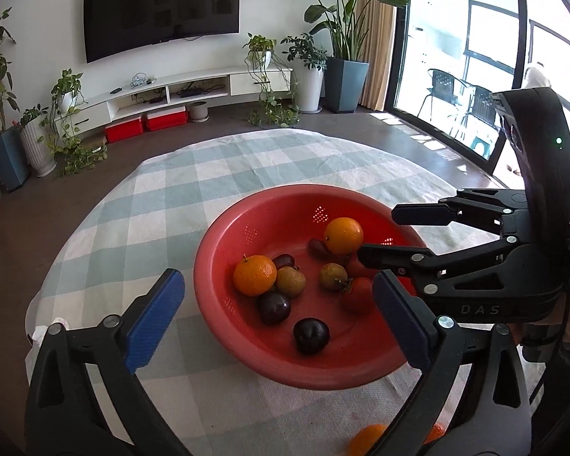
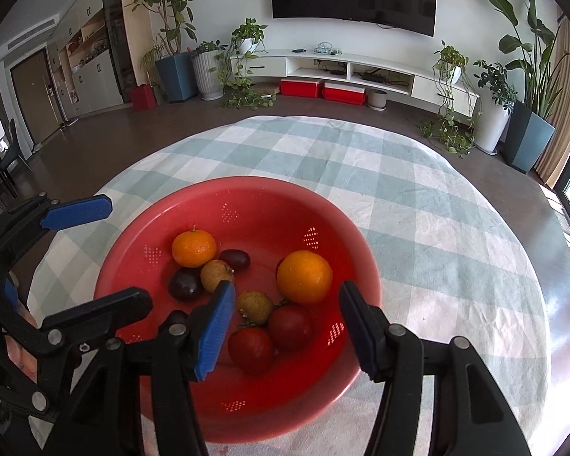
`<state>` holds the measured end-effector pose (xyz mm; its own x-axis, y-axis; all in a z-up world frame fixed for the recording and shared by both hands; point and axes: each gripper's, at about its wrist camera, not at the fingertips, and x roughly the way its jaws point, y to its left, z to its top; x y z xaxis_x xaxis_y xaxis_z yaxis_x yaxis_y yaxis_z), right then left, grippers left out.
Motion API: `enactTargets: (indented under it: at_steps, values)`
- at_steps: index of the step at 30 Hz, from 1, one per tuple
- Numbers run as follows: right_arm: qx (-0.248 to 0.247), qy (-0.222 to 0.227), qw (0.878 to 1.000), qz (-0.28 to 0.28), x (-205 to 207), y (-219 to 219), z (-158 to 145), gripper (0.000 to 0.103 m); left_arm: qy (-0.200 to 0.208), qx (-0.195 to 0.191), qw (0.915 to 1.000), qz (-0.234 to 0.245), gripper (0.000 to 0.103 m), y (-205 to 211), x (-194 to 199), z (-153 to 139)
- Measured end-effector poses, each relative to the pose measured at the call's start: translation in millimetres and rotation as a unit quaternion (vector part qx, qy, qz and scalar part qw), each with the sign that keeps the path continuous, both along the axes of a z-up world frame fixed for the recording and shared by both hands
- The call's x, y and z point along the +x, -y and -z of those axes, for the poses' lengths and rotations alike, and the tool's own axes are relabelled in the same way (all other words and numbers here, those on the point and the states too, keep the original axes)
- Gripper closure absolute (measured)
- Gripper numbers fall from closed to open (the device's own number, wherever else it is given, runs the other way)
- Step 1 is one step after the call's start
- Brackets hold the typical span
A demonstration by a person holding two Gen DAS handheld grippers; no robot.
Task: Organize fruits
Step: 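Withdraw both tools to the last two oranges and close each on one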
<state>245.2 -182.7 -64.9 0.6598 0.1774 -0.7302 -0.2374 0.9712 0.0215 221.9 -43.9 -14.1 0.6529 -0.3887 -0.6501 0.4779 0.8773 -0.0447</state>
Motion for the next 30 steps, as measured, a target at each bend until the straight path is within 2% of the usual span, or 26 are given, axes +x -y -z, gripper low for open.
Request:
enactTargets:
  at_steps: [4,9,15,18,22,23,26,30]
  values:
    - [0.036,0.025,0.999,0.002,-34,8,-11,0.032,0.003,0.004,0.9999,0.009,0.0,-6,-25,-2]
    - [0.061,0.056,0.996,-0.038,-95,6,-12,0.02,0.015,0.017,0.9986,0.047,0.0,-20,-64,6]
    - [0.065,0.033,0.993,-0.09,-139,-9,12,0.02,-0.001,0.053,0.9933,0.103,0.0,-35,-98,28]
    - [0.048,0.017,0.992,-0.112,-145,-23,24,0.02,-0.005,0.056,0.9909,0.122,0.0,-41,-110,31]
    - [0.043,0.005,0.989,-0.138,-146,-37,32,0.02,-0.001,0.074,0.9837,0.164,0.0,-40,-122,30]
    - [0.037,-0.001,0.989,-0.14,-144,-40,35,0.021,0.0,0.081,0.9815,0.174,0.0,-38,-125,30]
    - [0.024,-0.022,0.988,-0.153,-144,-48,43,0.033,-0.009,0.103,0.9758,0.193,0.0,-32,-128,33]
    - [0.0,-0.039,0.985,-0.167,-142,-60,53,0.042,-0.023,0.108,0.9743,0.196,0.0,-31,-129,37]
